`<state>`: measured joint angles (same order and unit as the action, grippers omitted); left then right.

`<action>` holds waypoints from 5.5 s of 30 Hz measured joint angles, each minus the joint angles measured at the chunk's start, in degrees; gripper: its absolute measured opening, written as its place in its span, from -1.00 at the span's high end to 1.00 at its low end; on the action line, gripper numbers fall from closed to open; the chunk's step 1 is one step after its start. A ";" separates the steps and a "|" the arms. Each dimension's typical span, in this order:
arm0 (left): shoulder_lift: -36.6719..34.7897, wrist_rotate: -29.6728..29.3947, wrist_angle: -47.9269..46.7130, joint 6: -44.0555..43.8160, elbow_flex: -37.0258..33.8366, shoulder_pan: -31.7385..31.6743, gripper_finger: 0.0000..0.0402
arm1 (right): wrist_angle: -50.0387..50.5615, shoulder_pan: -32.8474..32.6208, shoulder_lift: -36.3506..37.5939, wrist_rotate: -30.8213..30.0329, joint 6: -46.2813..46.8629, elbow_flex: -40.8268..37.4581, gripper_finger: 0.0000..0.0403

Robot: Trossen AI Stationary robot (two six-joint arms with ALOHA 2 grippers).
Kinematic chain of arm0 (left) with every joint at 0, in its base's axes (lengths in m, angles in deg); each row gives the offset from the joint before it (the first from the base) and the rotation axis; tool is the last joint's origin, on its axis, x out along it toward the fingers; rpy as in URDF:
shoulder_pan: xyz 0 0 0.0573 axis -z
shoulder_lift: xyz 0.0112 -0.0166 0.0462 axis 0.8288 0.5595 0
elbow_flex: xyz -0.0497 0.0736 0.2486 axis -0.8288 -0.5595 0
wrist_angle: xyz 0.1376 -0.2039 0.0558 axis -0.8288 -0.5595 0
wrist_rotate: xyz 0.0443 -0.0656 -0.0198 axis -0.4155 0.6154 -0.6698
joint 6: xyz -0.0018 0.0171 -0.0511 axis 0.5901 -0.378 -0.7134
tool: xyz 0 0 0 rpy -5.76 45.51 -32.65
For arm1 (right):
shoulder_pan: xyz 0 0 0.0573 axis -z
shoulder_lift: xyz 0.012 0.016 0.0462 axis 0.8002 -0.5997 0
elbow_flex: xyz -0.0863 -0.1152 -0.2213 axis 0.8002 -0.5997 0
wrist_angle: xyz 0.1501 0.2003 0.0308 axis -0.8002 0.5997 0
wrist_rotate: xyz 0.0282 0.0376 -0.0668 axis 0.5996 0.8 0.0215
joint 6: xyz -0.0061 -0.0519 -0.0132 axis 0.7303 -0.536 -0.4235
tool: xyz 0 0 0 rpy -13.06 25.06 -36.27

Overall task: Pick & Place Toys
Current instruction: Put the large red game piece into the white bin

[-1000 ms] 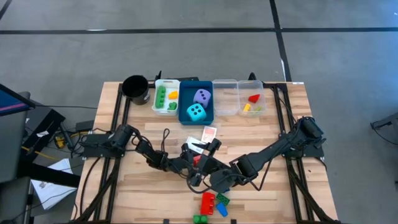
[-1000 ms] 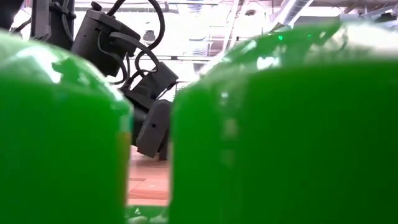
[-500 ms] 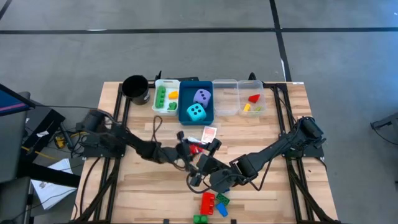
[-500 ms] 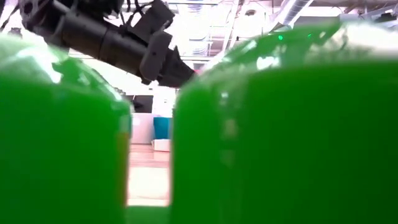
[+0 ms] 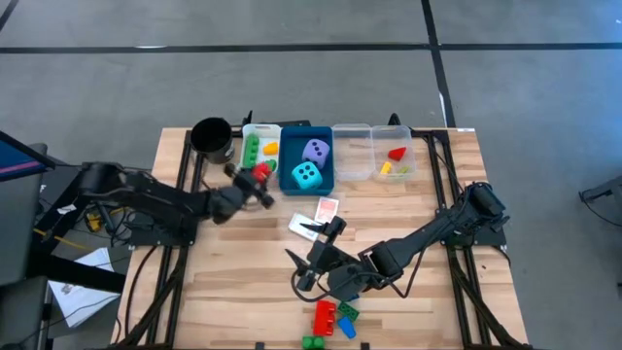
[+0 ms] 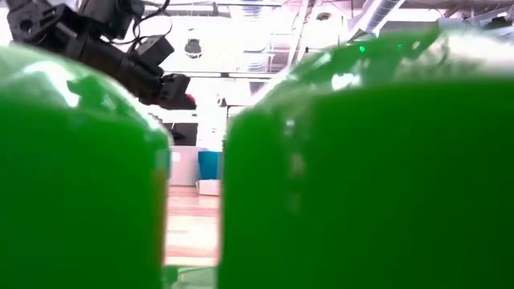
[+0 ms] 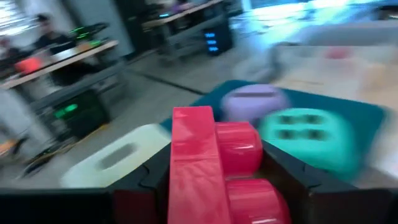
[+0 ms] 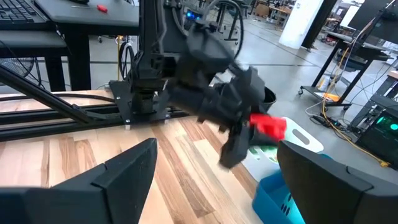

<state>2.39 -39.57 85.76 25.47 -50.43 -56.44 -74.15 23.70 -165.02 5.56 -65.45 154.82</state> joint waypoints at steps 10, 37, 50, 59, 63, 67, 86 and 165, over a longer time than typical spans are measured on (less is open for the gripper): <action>-9.07 14.97 1.73 -1.45 -4.59 -19.47 0.10 | 0.04 0.77 0.00 0.86 0.02 0.00 -0.62; -8.85 60.04 -2.43 -18.11 -4.59 -20.41 -0.33 | 0.48 1.46 0.00 2.49 1.46 0.00 -0.62; -8.85 67.08 -4.13 -18.00 -4.59 9.10 -0.29 | 2.47 -0.73 0.00 3.13 6.63 -0.39 -0.62; -8.85 48.24 1.13 -17.86 -4.59 26.74 -0.30 | 3.78 -7.24 -0.04 0.57 13.36 -0.46 -0.62; -7.33 40.93 3.23 -17.64 -4.59 30.68 -0.33 | 4.11 -9.05 -0.04 -3.72 13.90 -0.46 -0.62; -0.93 37.19 6.73 -17.97 -4.55 31.73 -0.32 | 3.88 -9.20 -0.04 -5.71 13.46 -0.46 -0.62; 40.10 34.67 14.25 -7.57 18.13 29.35 -0.30 | 4.09 -7.58 -0.04 -6.50 13.42 -0.46 -0.62; 56.26 36.81 16.44 -15.09 33.29 31.45 -0.22 | 4.98 -6.43 -0.04 -6.43 13.44 -0.46 -0.62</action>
<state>58.65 -2.76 102.20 10.38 -17.15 -24.99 -69.17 17.27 -165.07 -0.86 -52.00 154.36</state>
